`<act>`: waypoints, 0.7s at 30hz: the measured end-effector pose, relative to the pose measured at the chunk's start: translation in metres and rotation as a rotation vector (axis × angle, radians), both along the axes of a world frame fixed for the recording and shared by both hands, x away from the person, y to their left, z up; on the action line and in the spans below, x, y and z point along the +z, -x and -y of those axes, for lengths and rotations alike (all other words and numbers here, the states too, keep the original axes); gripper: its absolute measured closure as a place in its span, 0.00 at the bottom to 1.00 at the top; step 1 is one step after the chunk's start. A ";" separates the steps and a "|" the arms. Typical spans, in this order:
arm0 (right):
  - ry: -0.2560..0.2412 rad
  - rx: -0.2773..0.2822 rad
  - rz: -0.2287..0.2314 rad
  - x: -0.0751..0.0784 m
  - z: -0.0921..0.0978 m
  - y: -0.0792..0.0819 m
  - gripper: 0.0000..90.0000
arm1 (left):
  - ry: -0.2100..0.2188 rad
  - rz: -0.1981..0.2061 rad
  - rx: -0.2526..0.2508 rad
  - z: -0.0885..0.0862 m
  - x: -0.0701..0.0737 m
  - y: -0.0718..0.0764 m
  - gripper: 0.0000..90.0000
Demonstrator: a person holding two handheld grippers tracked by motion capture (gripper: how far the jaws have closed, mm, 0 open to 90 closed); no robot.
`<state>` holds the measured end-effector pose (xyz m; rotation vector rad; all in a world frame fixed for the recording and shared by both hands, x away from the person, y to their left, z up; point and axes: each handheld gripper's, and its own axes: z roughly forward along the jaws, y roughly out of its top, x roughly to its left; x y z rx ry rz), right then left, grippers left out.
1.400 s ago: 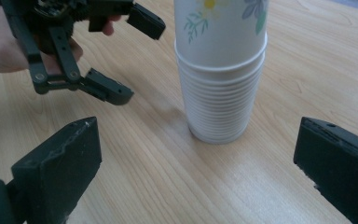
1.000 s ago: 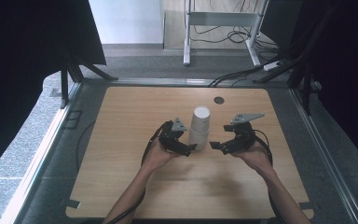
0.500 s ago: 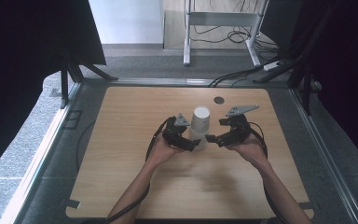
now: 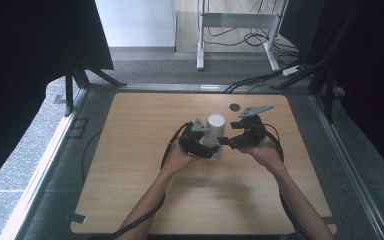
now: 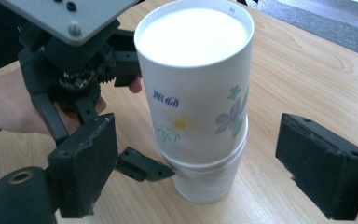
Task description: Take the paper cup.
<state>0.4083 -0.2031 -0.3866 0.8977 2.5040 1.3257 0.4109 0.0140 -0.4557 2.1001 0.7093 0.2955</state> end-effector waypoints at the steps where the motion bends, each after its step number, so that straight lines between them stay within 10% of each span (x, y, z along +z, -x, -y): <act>1: 0.000 0.001 0.000 0.000 0.000 -0.001 0.14 | 0.001 0.000 0.002 0.001 0.000 0.000 0.13; 21: 0.021 0.005 0.030 0.020 -0.021 -0.020 0.19 | -0.003 0.005 0.003 0.001 -0.001 0.000 0.22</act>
